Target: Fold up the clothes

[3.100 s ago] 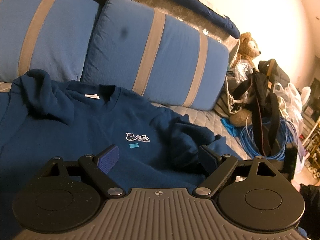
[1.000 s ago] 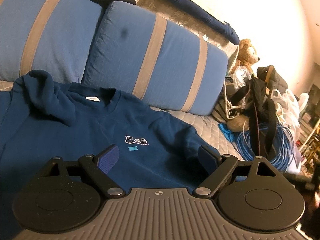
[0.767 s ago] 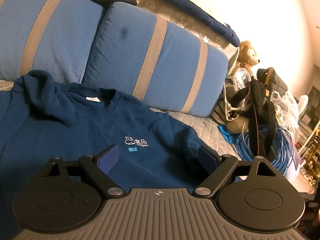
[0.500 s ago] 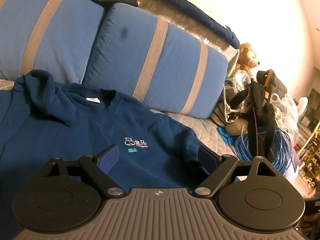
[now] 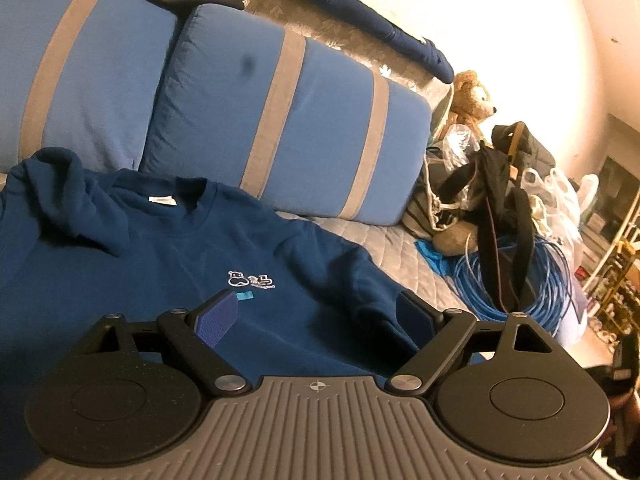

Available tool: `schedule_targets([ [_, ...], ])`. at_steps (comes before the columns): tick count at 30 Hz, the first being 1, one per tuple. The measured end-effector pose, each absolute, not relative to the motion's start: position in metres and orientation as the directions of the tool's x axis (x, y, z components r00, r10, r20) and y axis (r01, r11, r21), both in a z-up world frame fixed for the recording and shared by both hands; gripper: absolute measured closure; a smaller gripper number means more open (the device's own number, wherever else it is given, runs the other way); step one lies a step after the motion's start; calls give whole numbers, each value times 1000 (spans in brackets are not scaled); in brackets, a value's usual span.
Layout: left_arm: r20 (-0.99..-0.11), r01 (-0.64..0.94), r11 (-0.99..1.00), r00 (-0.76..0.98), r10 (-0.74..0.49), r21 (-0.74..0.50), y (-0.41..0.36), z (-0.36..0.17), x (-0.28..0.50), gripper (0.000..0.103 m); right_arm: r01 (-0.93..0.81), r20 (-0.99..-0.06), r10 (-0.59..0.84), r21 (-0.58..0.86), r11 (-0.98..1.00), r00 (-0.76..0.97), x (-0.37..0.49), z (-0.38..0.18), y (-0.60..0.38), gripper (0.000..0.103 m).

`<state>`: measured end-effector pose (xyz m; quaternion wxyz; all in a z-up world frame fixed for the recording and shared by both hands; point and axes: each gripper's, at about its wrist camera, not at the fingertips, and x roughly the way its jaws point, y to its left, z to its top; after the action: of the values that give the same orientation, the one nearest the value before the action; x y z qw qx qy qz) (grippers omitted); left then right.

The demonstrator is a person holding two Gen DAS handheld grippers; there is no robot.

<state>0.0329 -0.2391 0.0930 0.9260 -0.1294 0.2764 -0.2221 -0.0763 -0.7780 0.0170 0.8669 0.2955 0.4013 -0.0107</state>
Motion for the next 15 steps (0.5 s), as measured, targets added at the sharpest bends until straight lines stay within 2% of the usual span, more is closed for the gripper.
schedule_targets([
  [7, -449, 373, 862, 740, -500, -344, -246, 94, 31, 16, 193, -710, 52, 261, 946, 702, -39, 82, -798, 92],
  [15, -447, 362, 862, 744, -497, -355, -243, 94, 32, 16, 257, -709, -171, 15, 966, 684, 19, 150, -857, 93],
])
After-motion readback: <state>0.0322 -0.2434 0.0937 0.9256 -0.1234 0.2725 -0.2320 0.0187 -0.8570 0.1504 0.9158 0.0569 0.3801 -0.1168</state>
